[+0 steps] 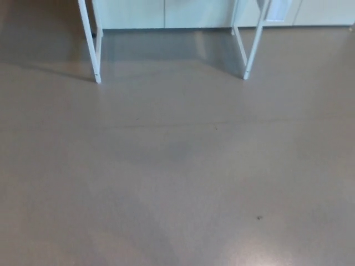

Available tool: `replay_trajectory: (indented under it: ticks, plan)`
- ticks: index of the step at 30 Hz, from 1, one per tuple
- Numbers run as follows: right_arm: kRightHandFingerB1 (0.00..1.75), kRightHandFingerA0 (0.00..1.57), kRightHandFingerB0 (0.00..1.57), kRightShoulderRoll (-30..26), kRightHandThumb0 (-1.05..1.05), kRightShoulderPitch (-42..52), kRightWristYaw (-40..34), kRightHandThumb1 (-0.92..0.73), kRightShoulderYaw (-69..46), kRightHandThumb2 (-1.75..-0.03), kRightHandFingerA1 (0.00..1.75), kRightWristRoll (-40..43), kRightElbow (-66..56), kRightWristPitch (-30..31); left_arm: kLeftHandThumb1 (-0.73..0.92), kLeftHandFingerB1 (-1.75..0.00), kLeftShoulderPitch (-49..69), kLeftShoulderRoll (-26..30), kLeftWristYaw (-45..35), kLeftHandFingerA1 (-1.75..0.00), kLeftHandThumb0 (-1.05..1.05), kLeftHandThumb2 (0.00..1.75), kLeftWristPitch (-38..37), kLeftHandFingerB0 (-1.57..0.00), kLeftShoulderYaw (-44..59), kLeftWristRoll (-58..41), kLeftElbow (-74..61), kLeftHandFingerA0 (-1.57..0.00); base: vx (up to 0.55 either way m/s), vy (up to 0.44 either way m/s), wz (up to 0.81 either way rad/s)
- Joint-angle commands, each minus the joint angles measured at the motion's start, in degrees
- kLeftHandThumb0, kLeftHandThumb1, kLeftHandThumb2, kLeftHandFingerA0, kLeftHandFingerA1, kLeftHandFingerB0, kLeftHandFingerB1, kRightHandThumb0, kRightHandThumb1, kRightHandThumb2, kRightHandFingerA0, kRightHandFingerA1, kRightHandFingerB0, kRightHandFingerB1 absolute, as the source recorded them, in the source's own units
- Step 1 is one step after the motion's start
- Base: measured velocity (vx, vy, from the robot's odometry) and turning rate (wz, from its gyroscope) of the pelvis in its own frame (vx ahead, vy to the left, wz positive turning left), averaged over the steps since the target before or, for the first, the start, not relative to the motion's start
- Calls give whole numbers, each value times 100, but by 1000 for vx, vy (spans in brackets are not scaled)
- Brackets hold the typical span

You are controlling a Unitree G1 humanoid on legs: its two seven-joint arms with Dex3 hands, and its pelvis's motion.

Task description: The robot walks towards a desk on which an air pump is kept in the middle. It lifts it up and holds it with its left hand and uses its right hand to compress it by pushing its handle inwards.

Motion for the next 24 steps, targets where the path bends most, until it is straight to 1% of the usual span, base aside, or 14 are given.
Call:
replay_trajectory:
  ticks: [1,4,5,9,10,12,13,14,15,17,20,24]
  plan:
    - [38,49,37,-93,-17,48,86,-72,-30,-61,45,170,72,-300,59,-48,2,69,-402,-52,-4,100,-12,-14,-56,-219,31,-19,223,100,4]
    - [38,48,37,-85,-16,62,110,-73,-36,-61,45,197,90,-343,58,-49,-19,72,-446,-54,-2,99,17,-16,-39,-295,24,-23,253,38,10]
    - [38,47,37,-81,-17,74,117,-73,-30,-61,43,200,79,-347,83,-32,-20,63,-435,-40,-5,64,30,-27,-32,-316,9,-35,260,-74,11]
    - [38,50,38,-72,-19,98,72,-72,-2,-61,44,193,55,-353,82,-31,4,47,-502,-39,-6,64,29,-26,-57,-340,-35,-35,288,-107,16]
    - [38,49,37,-70,-18,107,76,-73,7,-61,44,207,44,-363,60,-47,16,46,-578,-53,-4,100,75,-13,-49,-385,-54,-21,205,-194,-42]
    - [38,51,38,-82,-19,93,98,-72,-5,-61,45,248,108,-358,60,-47,36,62,-630,-53,-5,101,15,-12,-87,-363,-11,-21,409,-226,56]
    - [39,52,38,-83,-18,100,92,-73,5,-61,45,238,102,-369,60,-47,33,60,-633,-54,-4,102,1,-12,-80,-371,8,-24,419,-183,18]
    - [39,52,38,-87,-18,106,84,-73,25,-61,45,234,101,-387,60,-47,29,60,-641,-54,-4,102,-21,-12,-79,-390,35,-24,409,-184,4]
    - [39,52,37,-87,-18,100,83,-73,44,-61,45,229,107,-398,82,-31,6,71,-590,-40,-6,63,-14,-26,-82,-394,56,-38,403,-179,8]
    - [39,52,39,-86,-19,102,78,-73,61,-61,45,232,106,-398,83,-32,-7,83,-584,-39,-5,64,-9,-26,-101,-388,62,-36,379,-143,-2]
    - [39,52,38,-82,-20,114,68,-73,81,-61,45,250,104,-385,83,-32,-29,90,-506,-40,-4,65,-51,-28,-151,-341,83,-38,276,-57,-11]
    - [39,53,39,-69,-19,92,0,-72,112,-61,45,242,116,-382,81,-33,-59,96,-426,-41,-5,64,-38,-31,-173,-359,60,-38,337,81,-23]
